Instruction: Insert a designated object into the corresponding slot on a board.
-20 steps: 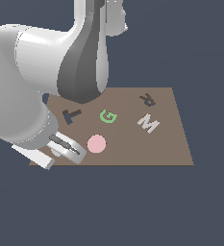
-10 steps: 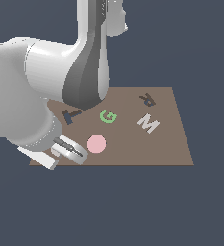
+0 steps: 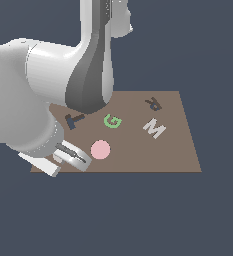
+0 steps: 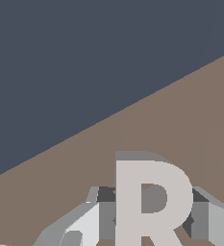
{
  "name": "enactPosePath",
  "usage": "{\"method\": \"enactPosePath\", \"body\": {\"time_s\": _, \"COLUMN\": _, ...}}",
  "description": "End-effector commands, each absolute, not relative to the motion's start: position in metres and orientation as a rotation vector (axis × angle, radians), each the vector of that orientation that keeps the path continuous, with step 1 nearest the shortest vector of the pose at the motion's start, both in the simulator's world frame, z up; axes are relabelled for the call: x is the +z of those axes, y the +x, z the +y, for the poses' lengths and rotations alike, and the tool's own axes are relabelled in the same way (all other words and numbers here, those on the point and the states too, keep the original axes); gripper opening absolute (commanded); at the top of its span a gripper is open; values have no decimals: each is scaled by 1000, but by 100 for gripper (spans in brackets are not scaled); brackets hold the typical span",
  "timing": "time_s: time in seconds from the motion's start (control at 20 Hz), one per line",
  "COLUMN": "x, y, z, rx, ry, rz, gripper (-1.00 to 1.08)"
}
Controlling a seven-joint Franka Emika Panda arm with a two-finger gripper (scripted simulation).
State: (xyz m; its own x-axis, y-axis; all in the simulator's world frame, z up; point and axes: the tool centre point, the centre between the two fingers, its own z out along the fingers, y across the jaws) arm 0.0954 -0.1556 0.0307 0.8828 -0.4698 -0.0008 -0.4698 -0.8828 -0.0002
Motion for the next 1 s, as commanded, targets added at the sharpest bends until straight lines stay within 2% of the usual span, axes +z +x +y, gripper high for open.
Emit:
{"method": "enactPosePath", "body": {"time_s": 0.0, "x": 34, "y": 96, "z": -156, "rx": 0, "ry": -3048, "rz": 761, "gripper": -100}}
{"method": "enactPosePath", "body": {"time_s": 0.45, "x": 33, "y": 94, "z": -139, "rx": 1, "ry": -3064, "rz": 692, "gripper": -100}}
{"method": "enactPosePath", "body": {"time_s": 0.95, "x": 35, "y": 77, "z": -64, "rx": 1, "ry": -3118, "rz": 382, "gripper": -100}}
